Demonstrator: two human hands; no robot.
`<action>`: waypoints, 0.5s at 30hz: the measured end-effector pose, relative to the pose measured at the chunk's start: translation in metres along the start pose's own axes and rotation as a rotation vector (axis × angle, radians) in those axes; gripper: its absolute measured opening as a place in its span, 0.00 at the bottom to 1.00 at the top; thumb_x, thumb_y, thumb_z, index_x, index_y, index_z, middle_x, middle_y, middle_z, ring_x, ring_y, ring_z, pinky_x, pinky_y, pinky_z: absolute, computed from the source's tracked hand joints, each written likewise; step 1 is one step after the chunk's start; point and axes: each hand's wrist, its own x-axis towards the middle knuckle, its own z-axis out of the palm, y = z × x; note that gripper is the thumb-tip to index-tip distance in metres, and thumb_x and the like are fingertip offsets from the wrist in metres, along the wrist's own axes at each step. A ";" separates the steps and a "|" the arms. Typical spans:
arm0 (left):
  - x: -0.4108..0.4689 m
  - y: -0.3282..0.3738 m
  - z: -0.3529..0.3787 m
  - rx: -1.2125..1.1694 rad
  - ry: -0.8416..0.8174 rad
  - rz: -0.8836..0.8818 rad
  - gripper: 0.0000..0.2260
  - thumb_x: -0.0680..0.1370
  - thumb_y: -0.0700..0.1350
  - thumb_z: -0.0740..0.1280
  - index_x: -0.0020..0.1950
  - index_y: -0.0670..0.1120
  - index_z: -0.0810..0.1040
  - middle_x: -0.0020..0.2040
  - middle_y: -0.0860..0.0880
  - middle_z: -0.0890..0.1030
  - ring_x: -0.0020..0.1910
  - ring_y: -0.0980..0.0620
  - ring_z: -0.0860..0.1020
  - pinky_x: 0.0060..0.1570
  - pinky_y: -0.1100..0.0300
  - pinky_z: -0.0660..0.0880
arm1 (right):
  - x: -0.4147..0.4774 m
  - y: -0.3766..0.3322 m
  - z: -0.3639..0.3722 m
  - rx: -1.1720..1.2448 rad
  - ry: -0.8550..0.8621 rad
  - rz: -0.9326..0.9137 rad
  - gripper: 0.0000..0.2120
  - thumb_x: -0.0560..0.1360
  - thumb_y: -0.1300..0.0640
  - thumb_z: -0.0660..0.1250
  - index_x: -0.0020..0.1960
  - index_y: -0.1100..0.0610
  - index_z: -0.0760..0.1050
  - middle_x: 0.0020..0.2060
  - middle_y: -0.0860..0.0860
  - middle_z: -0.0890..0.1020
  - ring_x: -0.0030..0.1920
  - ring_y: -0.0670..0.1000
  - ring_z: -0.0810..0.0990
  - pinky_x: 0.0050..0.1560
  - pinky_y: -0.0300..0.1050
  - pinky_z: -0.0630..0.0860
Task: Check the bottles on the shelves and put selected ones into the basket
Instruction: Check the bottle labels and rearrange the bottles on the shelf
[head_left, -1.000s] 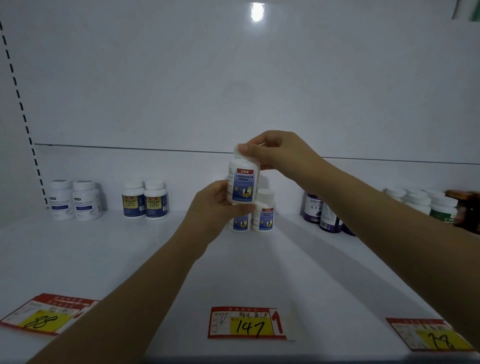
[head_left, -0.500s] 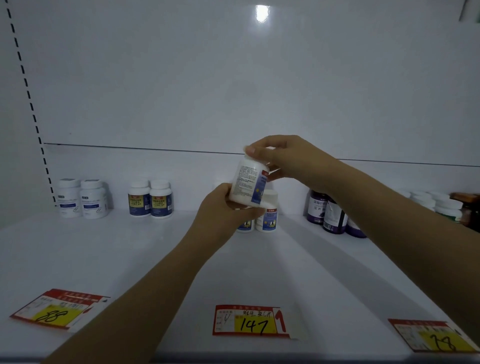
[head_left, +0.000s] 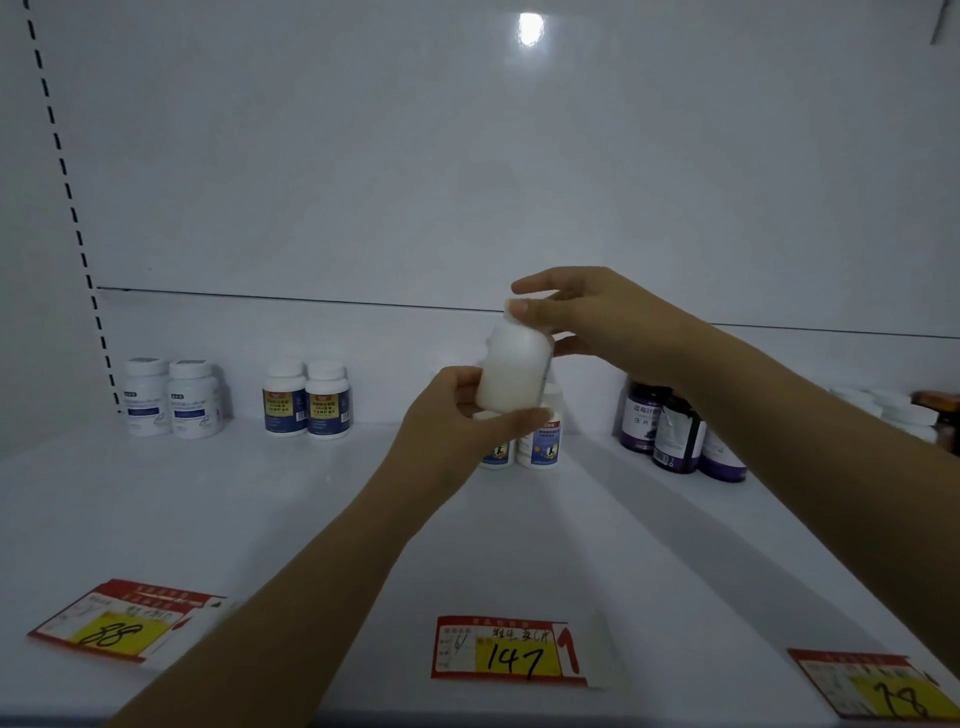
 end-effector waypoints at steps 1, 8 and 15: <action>0.000 0.001 -0.002 -0.016 -0.048 -0.023 0.21 0.69 0.47 0.75 0.57 0.51 0.70 0.50 0.57 0.79 0.45 0.63 0.78 0.40 0.70 0.74 | -0.001 0.001 -0.004 0.042 -0.041 0.006 0.20 0.76 0.53 0.68 0.67 0.54 0.72 0.55 0.52 0.81 0.55 0.49 0.81 0.53 0.41 0.79; 0.002 0.002 0.007 0.025 0.079 0.039 0.21 0.68 0.44 0.76 0.55 0.49 0.70 0.50 0.53 0.77 0.46 0.57 0.78 0.42 0.70 0.75 | 0.000 -0.001 -0.001 -0.036 -0.082 0.007 0.19 0.74 0.47 0.68 0.63 0.52 0.75 0.55 0.49 0.80 0.55 0.47 0.80 0.54 0.43 0.80; 0.004 0.010 0.005 0.042 -0.081 -0.034 0.20 0.70 0.48 0.73 0.59 0.49 0.72 0.47 0.58 0.78 0.43 0.62 0.78 0.41 0.72 0.75 | 0.001 -0.001 -0.013 0.165 -0.104 0.001 0.15 0.75 0.58 0.68 0.62 0.56 0.76 0.55 0.55 0.82 0.55 0.51 0.82 0.55 0.42 0.80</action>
